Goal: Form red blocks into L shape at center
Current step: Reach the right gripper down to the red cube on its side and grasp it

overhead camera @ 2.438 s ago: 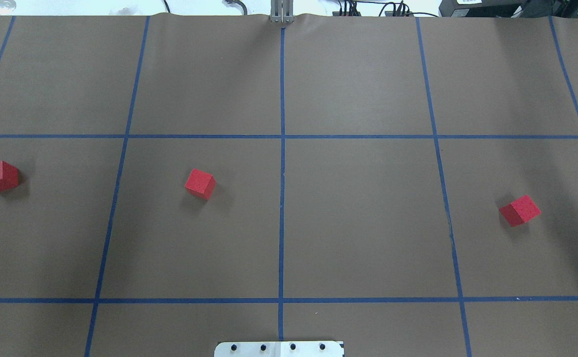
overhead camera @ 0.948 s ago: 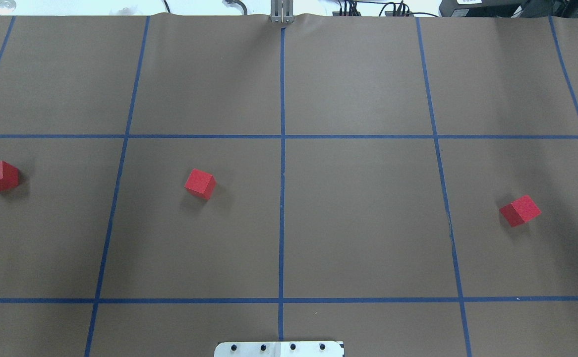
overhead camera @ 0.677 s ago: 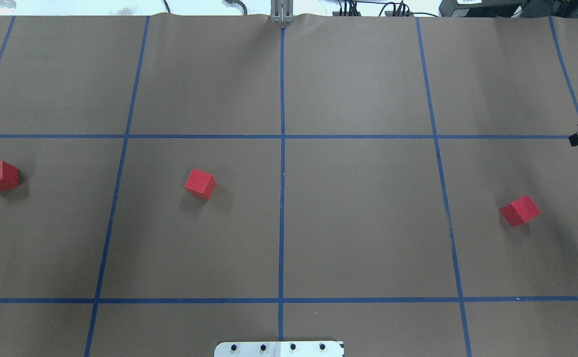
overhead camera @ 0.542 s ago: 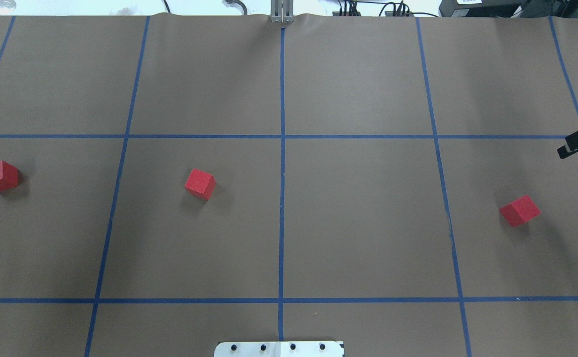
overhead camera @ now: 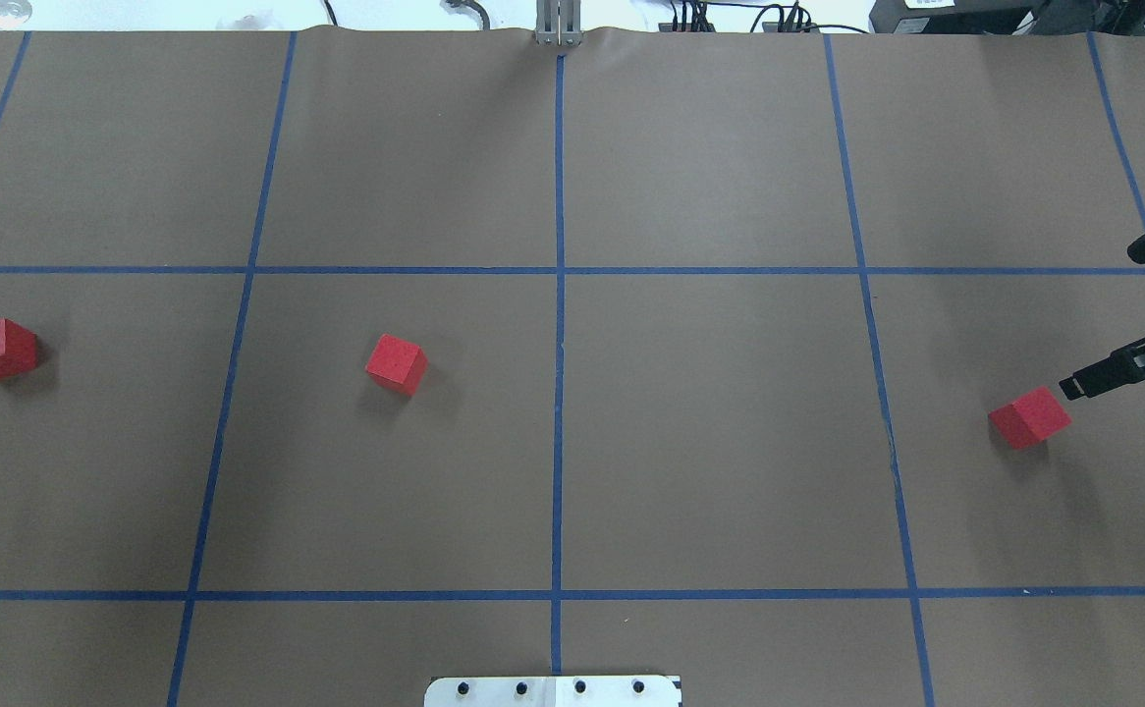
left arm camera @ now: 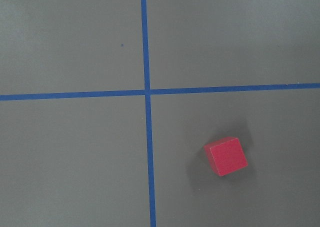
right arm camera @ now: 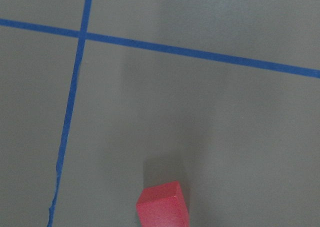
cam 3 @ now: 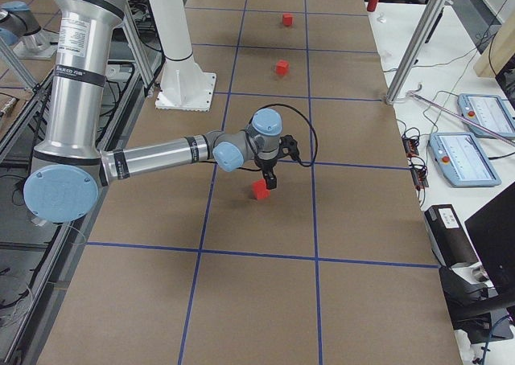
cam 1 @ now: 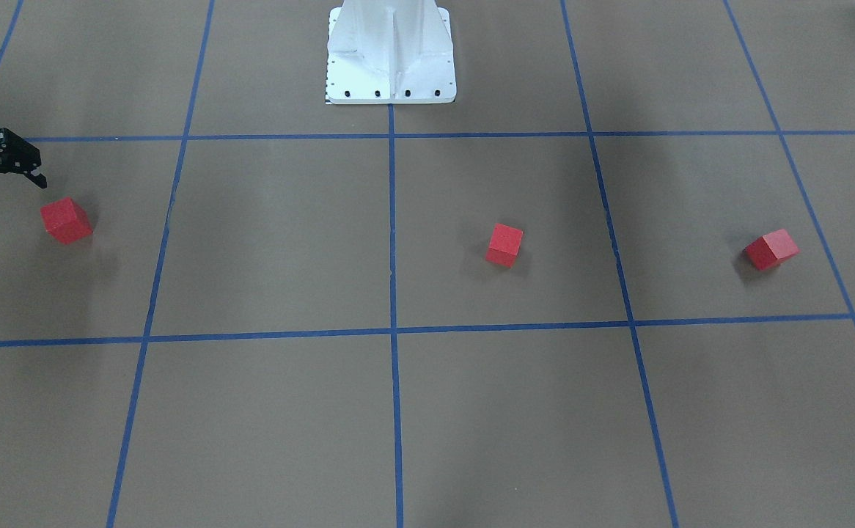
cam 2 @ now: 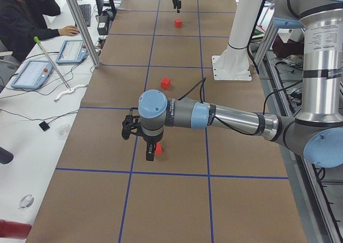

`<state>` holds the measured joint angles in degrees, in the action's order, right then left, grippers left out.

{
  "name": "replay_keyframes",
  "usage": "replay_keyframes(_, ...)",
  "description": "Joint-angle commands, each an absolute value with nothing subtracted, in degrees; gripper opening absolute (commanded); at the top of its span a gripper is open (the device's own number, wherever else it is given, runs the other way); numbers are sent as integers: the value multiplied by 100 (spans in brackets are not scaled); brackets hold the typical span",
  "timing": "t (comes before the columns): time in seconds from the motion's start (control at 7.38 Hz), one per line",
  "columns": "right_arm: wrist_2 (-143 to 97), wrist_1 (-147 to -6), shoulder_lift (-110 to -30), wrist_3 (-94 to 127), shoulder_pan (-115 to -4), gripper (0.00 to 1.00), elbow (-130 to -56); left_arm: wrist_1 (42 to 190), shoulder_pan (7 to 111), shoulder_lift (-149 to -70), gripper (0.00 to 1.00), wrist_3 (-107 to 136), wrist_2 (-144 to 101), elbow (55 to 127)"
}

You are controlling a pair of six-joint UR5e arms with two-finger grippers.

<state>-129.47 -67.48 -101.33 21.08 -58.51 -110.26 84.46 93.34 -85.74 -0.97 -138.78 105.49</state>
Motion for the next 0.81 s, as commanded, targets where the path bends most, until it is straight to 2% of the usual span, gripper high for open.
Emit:
replay_keyframes(0.0,-12613,-6574,-10213,2118,-5424,99,-11013,8446,9334,-8578,100,-97,-13878,10582)
replay_keyframes(0.68,-12366,-6443,-9766,2092,-5080,98,-10268,8446,9334,-8578,100,-105,-13878,10617)
